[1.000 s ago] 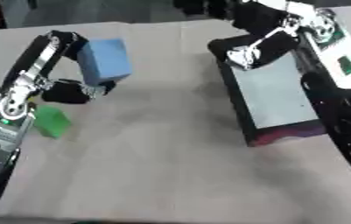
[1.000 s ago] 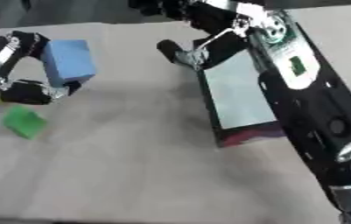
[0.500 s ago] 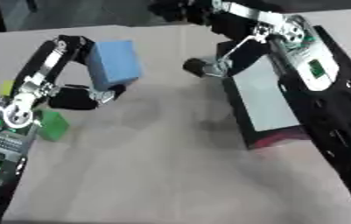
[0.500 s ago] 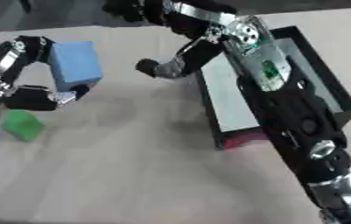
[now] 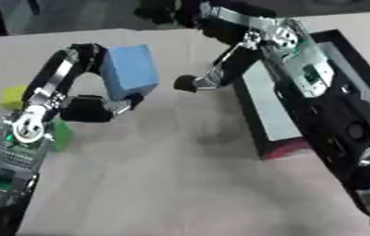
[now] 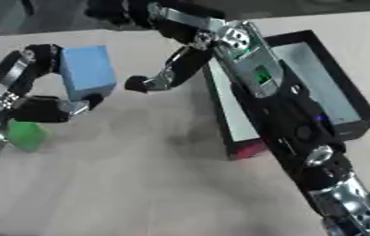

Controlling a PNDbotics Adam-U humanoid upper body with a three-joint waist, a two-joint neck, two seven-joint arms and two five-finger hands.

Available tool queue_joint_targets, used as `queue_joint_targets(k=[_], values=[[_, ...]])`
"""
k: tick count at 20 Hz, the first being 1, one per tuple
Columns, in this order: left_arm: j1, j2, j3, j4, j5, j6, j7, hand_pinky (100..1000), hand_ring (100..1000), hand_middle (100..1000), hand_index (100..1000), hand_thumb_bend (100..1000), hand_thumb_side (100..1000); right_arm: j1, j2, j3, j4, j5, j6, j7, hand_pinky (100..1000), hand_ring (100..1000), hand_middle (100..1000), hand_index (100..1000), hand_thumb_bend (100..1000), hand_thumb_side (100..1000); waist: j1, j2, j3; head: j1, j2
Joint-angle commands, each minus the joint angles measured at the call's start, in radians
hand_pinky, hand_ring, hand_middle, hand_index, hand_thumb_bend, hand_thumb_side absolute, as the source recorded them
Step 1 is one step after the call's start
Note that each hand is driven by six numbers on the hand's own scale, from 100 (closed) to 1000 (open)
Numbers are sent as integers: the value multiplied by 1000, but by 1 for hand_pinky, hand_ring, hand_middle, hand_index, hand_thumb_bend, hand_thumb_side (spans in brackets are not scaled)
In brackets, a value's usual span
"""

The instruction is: Pick up the objects with one hand, pass them to the other hand, and then place them into the box on the other side of the table.

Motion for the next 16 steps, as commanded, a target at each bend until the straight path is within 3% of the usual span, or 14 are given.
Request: queue_joint_targets(k=[1,10,16], values=[[-10,0,2,-23,29,14,4,702,487,374,464,100,100,-24,4,-2,6,26,-194,148,1000,1000,929,1000,390,100,-15,-80,3,-8,-11],[-10,-30,-5,-32,56,17,8,702,485,372,462,100,100,-30,26,8,48,87,-241,135,1000,1000,923,1000,394,100,-17,-82,9,-17,-20],[-8,-35,-6,-43,75,7,17,704,486,372,462,100,100,-29,31,9,69,118,-243,120,1000,1000,903,1000,397,100,-17,-80,12,-15,-34]])
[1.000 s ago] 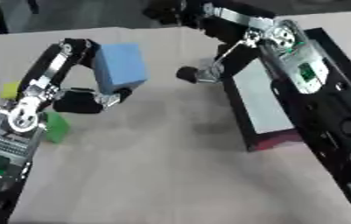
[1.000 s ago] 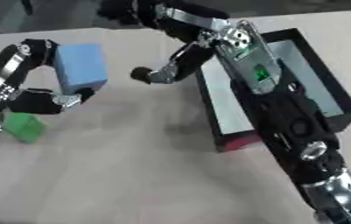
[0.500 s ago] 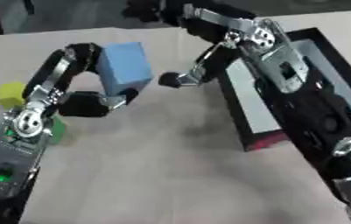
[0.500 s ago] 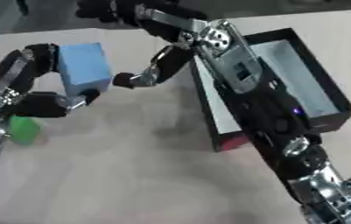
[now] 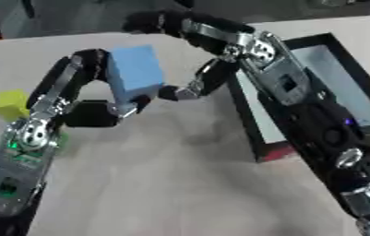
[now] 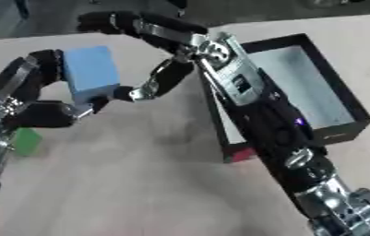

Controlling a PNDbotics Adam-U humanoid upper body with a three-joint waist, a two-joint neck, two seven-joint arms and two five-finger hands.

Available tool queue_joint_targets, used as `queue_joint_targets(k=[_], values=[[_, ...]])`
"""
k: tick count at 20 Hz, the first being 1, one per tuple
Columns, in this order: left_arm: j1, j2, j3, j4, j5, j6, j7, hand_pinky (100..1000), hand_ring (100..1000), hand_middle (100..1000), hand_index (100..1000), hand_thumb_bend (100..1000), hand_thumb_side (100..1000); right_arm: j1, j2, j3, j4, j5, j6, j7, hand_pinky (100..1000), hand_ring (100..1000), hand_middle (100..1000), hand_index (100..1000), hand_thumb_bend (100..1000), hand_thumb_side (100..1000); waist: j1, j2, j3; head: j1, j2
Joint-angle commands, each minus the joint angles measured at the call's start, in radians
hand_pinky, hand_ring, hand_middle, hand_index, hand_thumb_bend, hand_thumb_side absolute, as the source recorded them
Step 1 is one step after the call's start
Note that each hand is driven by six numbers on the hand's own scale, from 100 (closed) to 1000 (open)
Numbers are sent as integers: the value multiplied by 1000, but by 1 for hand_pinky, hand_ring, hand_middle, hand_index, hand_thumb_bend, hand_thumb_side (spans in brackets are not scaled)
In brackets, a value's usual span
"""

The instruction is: Pick up the objects with one hand, pass them to the other hand, and then place them into the box on the other side of the table.

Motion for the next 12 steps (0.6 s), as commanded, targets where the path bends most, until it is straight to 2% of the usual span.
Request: queue_joint_targets(k=[1,7,9,12], values=[[-9,1,2,-28,14,-7,4,704,486,372,462,100,100,-25,1,-2,-1,15,-186,176,1000,1000,899,1000,397,100,-13,-80,5,-3,-16],[-11,-14,-1,-29,26,-13,6,704,486,372,462,100,100,-24,11,2,9,23,-175,187,1000,1000,883,1000,397,100,-14,-77,10,-15,-14],[-10,-19,-1,-30,31,-16,7,705,486,372,462,100,100,-23,12,1,14,25,-169,189,1000,1000,849,1000,397,100,-14,-76,11,-18,-12],[-10,-23,-3,-32,38,-20,7,705,487,373,463,100,100,-21,15,-2,22,20,-148,180,1000,1000,785,1000,350,100,-14,-74,12,-22,-7]])
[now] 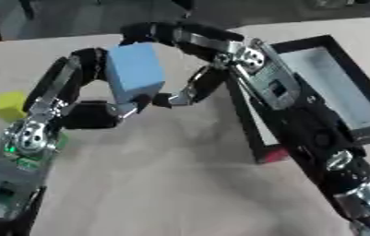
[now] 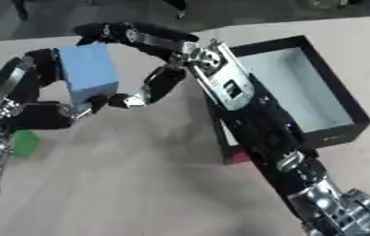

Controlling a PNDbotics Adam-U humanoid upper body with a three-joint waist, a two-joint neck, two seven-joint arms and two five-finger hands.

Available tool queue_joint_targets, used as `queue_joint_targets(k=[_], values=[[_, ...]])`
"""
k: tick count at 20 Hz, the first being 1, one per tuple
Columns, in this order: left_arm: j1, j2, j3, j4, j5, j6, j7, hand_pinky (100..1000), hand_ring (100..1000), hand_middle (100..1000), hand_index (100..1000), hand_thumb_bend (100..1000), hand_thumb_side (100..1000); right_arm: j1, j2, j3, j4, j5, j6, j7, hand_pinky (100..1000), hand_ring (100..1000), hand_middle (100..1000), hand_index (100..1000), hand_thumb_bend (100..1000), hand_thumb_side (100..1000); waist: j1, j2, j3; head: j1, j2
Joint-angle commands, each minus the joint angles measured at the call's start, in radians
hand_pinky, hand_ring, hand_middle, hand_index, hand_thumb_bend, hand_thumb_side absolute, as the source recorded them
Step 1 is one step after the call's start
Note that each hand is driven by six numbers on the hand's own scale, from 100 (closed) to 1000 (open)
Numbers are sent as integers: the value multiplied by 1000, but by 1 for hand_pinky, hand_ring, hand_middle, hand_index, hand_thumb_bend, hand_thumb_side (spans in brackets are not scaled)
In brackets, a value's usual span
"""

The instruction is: Pick up the objects with one hand, pass them to the other hand, and then place them into the box on the other side of the table.

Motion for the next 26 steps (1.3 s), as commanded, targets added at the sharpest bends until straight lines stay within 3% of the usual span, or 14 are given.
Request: queue_joint_targets(k=[1,10,18,23,26], values=[[-9,2,-1,-24,12,-8,-1,705,487,373,463,100,100,-22,2,-8,-2,-5,-149,162,996,1000,756,1000,322,100,-14,-74,3,-6,-6],[-5,-8,-5,-22,17,-13,-12,708,490,374,465,100,100,-22,6,-6,3,-64,-33,118,984,1000,633,1000,100,100,-14,-72,6,-15,0],[-2,-8,-7,-15,-3,-12,-27,706,495,381,473,100,100,-21,3,-1,-11,-130,43,149,990,1000,545,1000,100,100,-12,-71,4,-16,-1],[-3,-9,-5,-7,-25,-15,-31,714,506,401,489,100,100,-18,3,2,-11,-165,88,192,1000,1000,516,885,100,102,-11,-71,4,-15,-5],[-3,-10,-5,-4,-37,-19,-30,714,506,401,489,100,100,-18,1,2,-14,-175,107,198,1000,1000,516,885,100,102,-11,-71,4,-14,-6]])
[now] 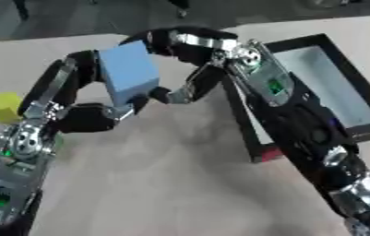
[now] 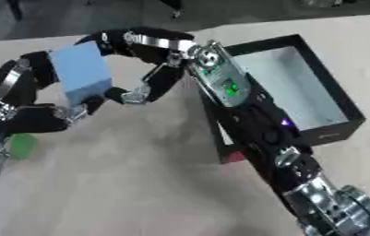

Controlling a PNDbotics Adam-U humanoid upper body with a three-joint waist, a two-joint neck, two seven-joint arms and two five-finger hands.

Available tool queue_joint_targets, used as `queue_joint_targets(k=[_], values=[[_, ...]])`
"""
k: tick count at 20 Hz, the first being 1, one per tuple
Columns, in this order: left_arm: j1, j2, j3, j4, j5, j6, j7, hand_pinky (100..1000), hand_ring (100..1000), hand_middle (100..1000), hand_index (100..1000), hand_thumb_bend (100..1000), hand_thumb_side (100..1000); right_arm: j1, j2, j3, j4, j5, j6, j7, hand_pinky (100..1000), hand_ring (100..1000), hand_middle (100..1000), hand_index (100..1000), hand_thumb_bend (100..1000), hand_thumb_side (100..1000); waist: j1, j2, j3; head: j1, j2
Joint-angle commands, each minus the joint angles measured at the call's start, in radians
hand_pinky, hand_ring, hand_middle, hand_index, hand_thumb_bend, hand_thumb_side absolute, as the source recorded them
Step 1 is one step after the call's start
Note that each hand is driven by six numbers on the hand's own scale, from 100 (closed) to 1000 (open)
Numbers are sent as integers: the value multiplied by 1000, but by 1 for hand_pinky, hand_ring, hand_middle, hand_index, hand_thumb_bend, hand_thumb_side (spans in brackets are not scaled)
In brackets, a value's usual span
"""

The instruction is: Pick up the objects with one hand, pass them to the other hand, and then place them into the box on the other side of the table.

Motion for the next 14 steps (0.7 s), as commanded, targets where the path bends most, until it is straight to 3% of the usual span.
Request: queue_joint_targets(k=[1,2,3,4,12,14], values=[[-12,-2,-5,-2,-18,-4,-2,714,506,401,489,100,100,-20,9,9,-28,-27,-30,59,1000,1000,516,885,100,102,-11,-71,1,0,-7],[-12,-2,-5,-1,-19,-4,-2,714,506,401,489,100,100,-20,8,9,-29,-28,-27,59,1000,1000,516,885,100,102,-11,-71,1,0,-7],[-12,-3,-5,-1,-22,-6,-2,719,511,408,491,100,100,-18,11,4,-27,-33,-21,55,980,1000,405,704,100,168,-11,-71,2,1,-9],[-13,-6,-7,-2,-26,-7,-2,720,511,409,493,100,100,-18,12,-1,-23,-43,-11,46,976,1000,384,678,100,161,-11,-71,2,0,-10],[-10,-15,-15,-11,18,-60,-47,742,529,450,548,115,100,-16,-1,-8,-37,-71,28,-53,951,1000,336,624,100,170,-13,-71,3,-8,-7],[-9,-15,-13,-9,37,-77,-61,753,539,470,574,247,100,-15,-3,-6,-41,-70,35,-80,948,1000,324,617,100,170,-12,-71,3,-9,-6]])
